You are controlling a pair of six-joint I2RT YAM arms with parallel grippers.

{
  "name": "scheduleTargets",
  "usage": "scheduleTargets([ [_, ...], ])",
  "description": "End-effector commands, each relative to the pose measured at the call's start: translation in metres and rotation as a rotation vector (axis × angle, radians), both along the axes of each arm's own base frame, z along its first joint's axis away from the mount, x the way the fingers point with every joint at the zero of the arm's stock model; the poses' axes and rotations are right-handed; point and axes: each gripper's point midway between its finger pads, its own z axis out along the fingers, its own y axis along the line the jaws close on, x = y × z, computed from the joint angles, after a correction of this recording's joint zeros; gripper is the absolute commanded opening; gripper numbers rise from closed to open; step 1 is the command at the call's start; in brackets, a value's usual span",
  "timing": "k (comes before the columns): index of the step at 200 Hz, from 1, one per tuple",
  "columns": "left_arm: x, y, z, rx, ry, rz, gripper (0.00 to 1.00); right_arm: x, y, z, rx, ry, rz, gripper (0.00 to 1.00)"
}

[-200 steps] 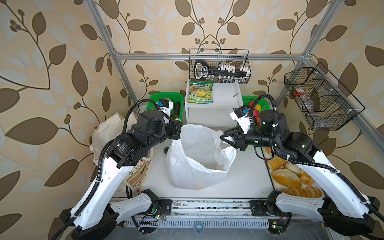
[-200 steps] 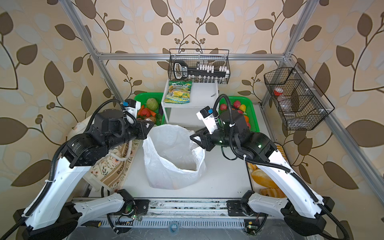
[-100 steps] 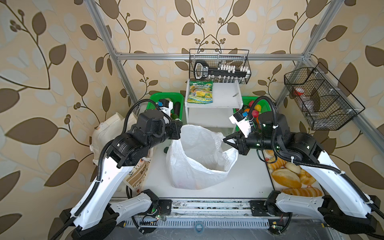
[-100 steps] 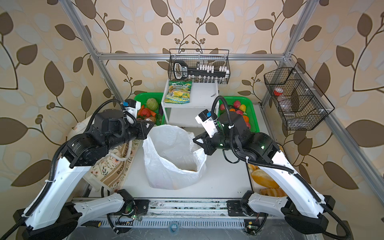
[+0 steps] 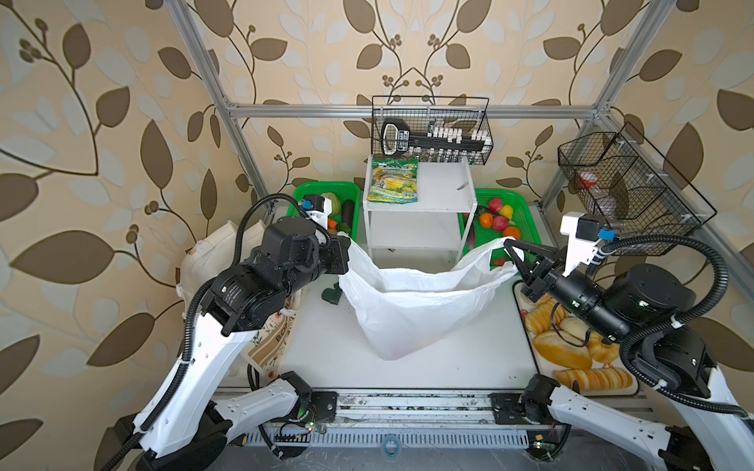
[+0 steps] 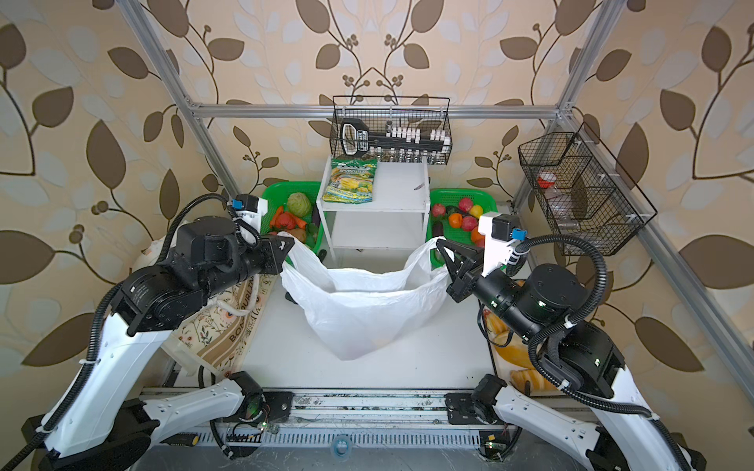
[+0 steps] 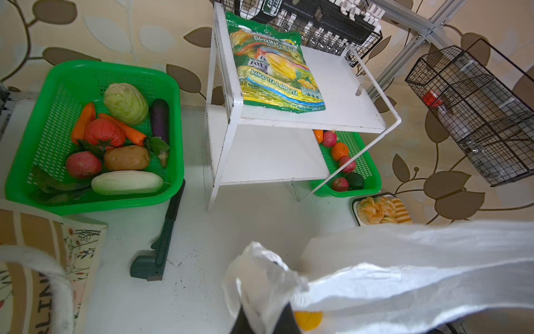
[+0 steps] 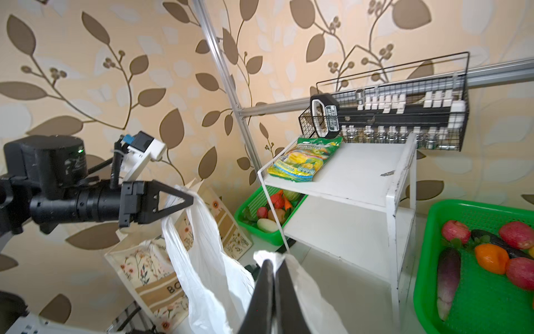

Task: Place the mixed food into the grocery bags and tie them

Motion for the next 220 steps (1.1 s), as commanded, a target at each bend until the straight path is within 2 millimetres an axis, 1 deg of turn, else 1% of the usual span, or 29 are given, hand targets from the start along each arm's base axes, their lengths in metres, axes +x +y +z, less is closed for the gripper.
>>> scheduleTargets([
  [1,-0.004,0.021,0.027,0.028,-0.084,0.056,0.00,0.017,0.007,0.004,0.040,0.001,-0.041,0.00],
  [19,-0.004,0.021,0.035,0.036,-0.100,0.055,0.00,0.015,0.013,0.008,0.023,0.009,-0.014,0.00],
  [38,-0.002,0.020,0.046,0.044,-0.122,0.042,0.00,0.014,0.008,0.015,0.026,0.010,-0.025,0.00],
  [48,-0.001,0.017,0.051,0.054,-0.123,0.031,0.00,0.009,0.006,0.021,0.041,0.003,-0.013,0.00],
  [67,0.003,0.014,0.056,0.089,-0.114,0.013,0.00,-0.006,0.012,0.031,0.059,-0.005,0.073,0.00],
  [78,0.008,0.014,0.054,0.114,-0.103,0.022,0.00,-0.007,0.014,0.030,0.062,0.001,0.086,0.00],
  [99,0.018,0.012,0.046,0.137,-0.079,0.035,0.00,0.007,0.019,0.012,0.020,0.055,0.051,0.00],
  [119,0.026,0.007,0.040,0.140,-0.061,0.031,0.00,0.016,0.043,-0.003,-0.001,0.112,0.107,0.00],
  [132,0.029,0.006,0.038,0.143,-0.054,0.030,0.00,0.023,0.053,-0.009,-0.006,0.144,0.121,0.00],
  [153,0.037,0.011,0.031,0.165,-0.040,0.053,0.00,0.038,0.057,-0.018,-0.008,0.172,0.085,0.00],
  [166,0.046,0.013,0.021,0.167,-0.012,0.060,0.00,0.052,0.057,-0.028,-0.010,0.210,0.053,0.00],
  [179,0.053,0.010,0.013,0.157,0.012,0.048,0.00,0.068,0.053,-0.039,0.012,0.265,0.027,0.00],
  [184,0.056,0.008,0.011,0.151,0.017,0.045,0.03,0.074,0.052,-0.044,0.018,0.284,0.023,0.00],
  [188,0.057,0.007,0.011,0.146,0.020,0.042,0.08,0.078,0.051,-0.046,0.027,0.295,0.020,0.00],
  [193,0.058,0.006,0.011,0.140,0.018,0.039,0.17,0.083,0.050,-0.049,0.039,0.307,0.014,0.00],
  [196,0.059,0.005,0.011,0.137,0.018,0.037,0.20,0.085,0.050,-0.050,0.043,0.312,0.014,0.00],
  [205,0.060,0.003,0.014,0.125,0.011,0.032,0.23,0.089,0.051,-0.053,0.049,0.317,0.022,0.00],
  [212,0.060,0.003,0.018,0.118,0.002,0.034,0.28,0.091,0.052,-0.054,0.051,0.319,0.029,0.00],
  [220,0.059,0.003,0.021,0.114,-0.007,0.033,0.39,0.093,0.053,-0.055,0.056,0.324,0.032,0.00],
])
